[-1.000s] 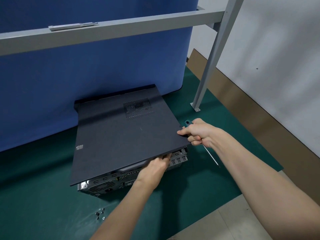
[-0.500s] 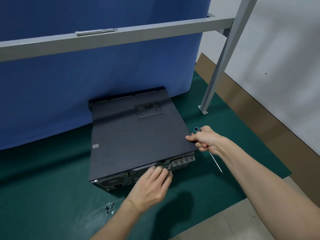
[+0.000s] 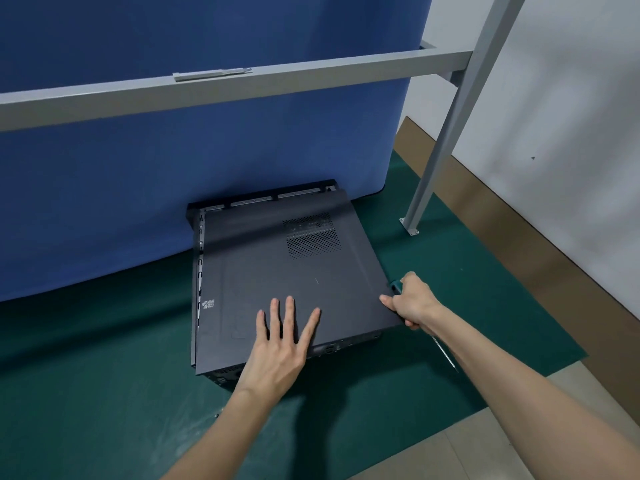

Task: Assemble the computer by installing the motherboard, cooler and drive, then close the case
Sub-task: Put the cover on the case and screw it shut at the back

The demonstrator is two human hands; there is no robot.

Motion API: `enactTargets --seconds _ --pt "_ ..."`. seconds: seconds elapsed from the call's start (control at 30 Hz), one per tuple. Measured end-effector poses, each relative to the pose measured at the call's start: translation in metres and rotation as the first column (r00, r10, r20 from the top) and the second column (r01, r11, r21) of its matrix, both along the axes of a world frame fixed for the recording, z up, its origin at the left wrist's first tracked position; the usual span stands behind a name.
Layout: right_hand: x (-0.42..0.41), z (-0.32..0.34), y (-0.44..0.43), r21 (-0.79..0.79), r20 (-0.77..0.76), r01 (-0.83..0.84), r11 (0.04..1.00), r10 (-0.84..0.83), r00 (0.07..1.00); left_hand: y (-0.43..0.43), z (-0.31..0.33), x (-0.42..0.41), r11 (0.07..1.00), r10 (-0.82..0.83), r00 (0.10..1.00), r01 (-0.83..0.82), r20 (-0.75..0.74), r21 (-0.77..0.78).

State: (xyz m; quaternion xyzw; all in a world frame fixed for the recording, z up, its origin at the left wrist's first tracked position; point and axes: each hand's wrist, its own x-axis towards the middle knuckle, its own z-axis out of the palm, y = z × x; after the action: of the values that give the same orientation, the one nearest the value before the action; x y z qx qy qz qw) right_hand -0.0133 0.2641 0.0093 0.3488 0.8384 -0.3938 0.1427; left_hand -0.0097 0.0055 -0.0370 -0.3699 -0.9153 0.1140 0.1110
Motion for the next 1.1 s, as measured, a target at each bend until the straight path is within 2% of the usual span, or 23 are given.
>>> enactTargets --seconds 0.13,0.2,0.33,0.4,0.47,0.57,0.7,0.83,0.9,0.97,1.1 --pt "-0.001 0.001 -0.002 0.158 0.000 -0.061 0.985 0.062 0.998 -0.001 0.000 0.002 1.000 -0.007 1.000 0.006 -0.025 -0.024" --pt "-0.001 0.000 -0.005 0.174 -0.005 -0.036 0.984 0.038 0.999 -0.001 -0.003 0.001 1.000 -0.013 1.000 0.013 -0.011 -0.011" --pt "0.001 -0.002 -0.008 0.190 0.021 -0.004 0.982 0.000 1.000 -0.011 0.000 -0.005 0.989 -0.012 0.997 0.000 0.078 0.146" --pt "0.001 -0.002 -0.009 0.216 0.027 0.001 0.976 -0.007 1.000 -0.024 0.006 -0.009 0.963 0.110 0.987 -0.134 0.116 0.235" --pt "0.001 0.000 -0.012 0.248 0.035 -0.004 0.969 -0.005 0.999 -0.037 0.014 -0.015 0.884 0.357 0.916 -0.394 0.182 0.250" --pt "-0.001 0.003 -0.018 0.303 0.075 -0.030 0.952 0.008 0.997 -0.043 0.024 -0.021 0.663 0.690 0.652 -0.743 0.313 0.086" --pt "-0.001 0.004 -0.022 0.337 0.077 -0.021 0.941 -0.005 0.997 -0.024 0.038 -0.028 0.410 0.748 0.373 -0.910 0.548 0.059" --pt "0.002 0.000 -0.017 0.283 0.018 0.040 0.958 -0.047 0.999 -0.033 0.044 -0.041 0.160 0.677 0.178 -0.983 0.714 0.092" --pt "0.003 0.000 -0.017 0.283 -0.002 0.054 0.958 -0.055 0.998 -0.039 0.042 -0.045 0.077 0.606 0.156 -0.987 0.780 0.138" --pt "0.002 0.003 -0.017 0.268 0.002 0.041 0.962 -0.043 0.999 -0.042 0.038 -0.047 0.035 0.574 0.193 -0.977 0.795 0.212" --pt "0.003 0.008 -0.017 0.265 0.016 0.028 0.964 -0.034 0.999 -0.044 0.033 -0.037 0.042 0.613 0.278 -0.946 0.740 0.321"
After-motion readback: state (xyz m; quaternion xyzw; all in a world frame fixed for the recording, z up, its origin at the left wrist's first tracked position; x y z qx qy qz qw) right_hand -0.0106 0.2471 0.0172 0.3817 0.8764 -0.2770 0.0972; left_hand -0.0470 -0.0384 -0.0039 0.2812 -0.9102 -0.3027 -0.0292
